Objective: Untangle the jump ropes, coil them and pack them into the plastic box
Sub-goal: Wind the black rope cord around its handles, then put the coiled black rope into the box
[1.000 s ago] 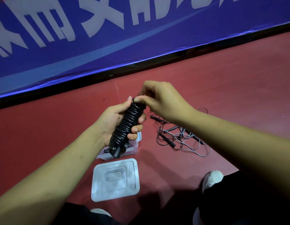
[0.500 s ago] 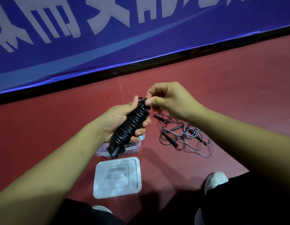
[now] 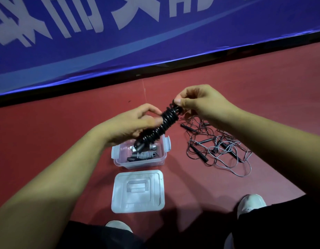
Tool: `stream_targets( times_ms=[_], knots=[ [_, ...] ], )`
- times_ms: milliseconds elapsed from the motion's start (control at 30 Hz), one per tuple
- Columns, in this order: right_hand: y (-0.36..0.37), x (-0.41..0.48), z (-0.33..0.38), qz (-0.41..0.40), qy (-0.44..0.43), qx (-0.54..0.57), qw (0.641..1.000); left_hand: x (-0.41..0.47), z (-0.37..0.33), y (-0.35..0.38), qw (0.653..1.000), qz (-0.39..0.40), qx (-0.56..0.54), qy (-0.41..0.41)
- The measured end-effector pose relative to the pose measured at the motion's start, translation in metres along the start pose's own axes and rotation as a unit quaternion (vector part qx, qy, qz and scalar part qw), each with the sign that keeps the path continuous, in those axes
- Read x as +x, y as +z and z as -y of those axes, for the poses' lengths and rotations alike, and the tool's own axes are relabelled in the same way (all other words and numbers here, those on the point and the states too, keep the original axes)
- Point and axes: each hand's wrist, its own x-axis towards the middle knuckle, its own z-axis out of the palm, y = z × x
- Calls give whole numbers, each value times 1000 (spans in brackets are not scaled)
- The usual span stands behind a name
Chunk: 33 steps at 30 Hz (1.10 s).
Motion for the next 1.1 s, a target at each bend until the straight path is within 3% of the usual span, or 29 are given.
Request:
stream_targets(
  times_ms=[67, 233, 367, 467, 567, 733, 900, 1100],
  knots=[
    [5, 9, -7, -34, 30, -10, 999, -2, 8, -5, 994, -52, 94, 20],
    [28, 38, -40, -102, 117, -4, 988, 11, 37, -23, 993, -95, 69, -7],
    [49, 68, -73, -59, 199, 58, 977, 32, 71, -60, 987, -151, 30, -49],
    [66, 86, -110, -5, 198, 32, 980, 48, 99, -91, 972, -191, 118, -69],
    [83, 99, -148, 32, 198, 40, 979, 69, 139, -112, 970, -177, 138, -92],
    [109, 126, -206, 111, 206, -149, 961, 104, 204, -131, 954, -154, 228, -120],
    [143, 157, -262, 141, 214, -302, 918, 140, 259, -134, 928, -202, 277, -146],
    [185, 177, -306, 100, 215, -320, 917, 166, 299, -142, 907, -277, 278, -153]
  ],
)
